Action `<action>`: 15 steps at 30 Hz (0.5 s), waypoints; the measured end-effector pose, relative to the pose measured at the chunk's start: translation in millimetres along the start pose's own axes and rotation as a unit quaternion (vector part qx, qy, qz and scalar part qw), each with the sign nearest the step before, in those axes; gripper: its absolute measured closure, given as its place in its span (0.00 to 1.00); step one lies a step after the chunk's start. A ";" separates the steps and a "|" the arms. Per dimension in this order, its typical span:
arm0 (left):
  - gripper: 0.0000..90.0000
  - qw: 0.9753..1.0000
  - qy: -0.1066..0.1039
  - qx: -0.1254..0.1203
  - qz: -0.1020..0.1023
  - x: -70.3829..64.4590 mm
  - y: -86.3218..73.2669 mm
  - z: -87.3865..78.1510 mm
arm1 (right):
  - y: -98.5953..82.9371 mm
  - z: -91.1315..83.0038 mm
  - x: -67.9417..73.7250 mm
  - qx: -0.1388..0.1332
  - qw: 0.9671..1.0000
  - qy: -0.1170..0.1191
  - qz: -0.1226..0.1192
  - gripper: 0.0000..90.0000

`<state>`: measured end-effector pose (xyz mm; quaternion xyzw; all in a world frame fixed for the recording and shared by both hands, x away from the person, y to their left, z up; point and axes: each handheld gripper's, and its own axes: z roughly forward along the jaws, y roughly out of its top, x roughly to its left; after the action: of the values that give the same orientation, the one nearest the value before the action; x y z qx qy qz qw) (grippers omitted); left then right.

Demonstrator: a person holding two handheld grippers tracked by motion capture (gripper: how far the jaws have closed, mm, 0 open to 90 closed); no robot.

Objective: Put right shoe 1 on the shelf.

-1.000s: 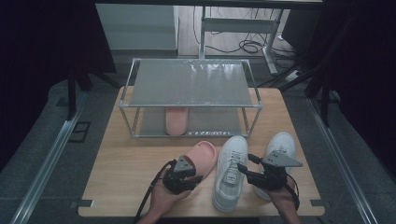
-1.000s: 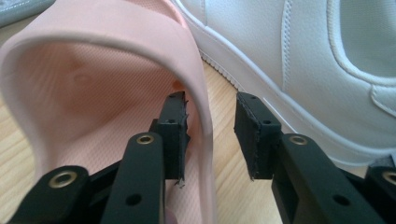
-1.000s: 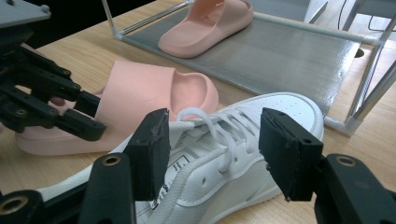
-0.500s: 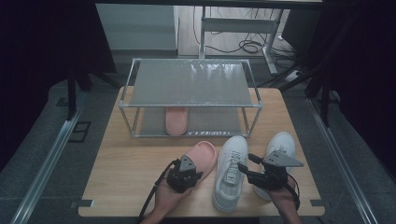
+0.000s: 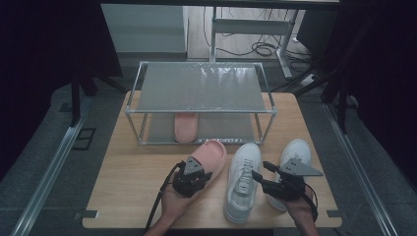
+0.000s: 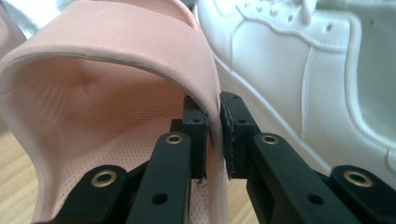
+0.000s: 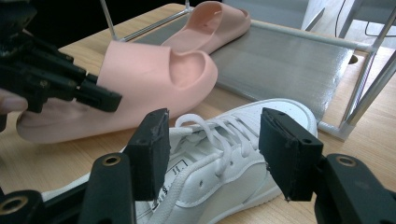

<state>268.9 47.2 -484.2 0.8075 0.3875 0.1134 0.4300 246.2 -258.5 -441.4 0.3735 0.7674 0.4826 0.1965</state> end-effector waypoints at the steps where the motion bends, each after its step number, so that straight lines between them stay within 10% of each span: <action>1: 0.91 1.000 -0.001 -0.003 -0.003 0.7 2.1 1.0 | -0.1 0.3 -0.1 0.000 1.000 0.000 0.000 0.49; 15: 0.91 0.999 0.028 -0.020 -0.031 12.0 44.3 44.6 | -1.2 2.7 0.9 0.004 1.000 0.002 0.000 0.49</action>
<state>323.4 14.2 -478.3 0.7828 0.4225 0.1303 0.4379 246.9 -256.5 -443.6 0.3733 0.7697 0.4804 0.1934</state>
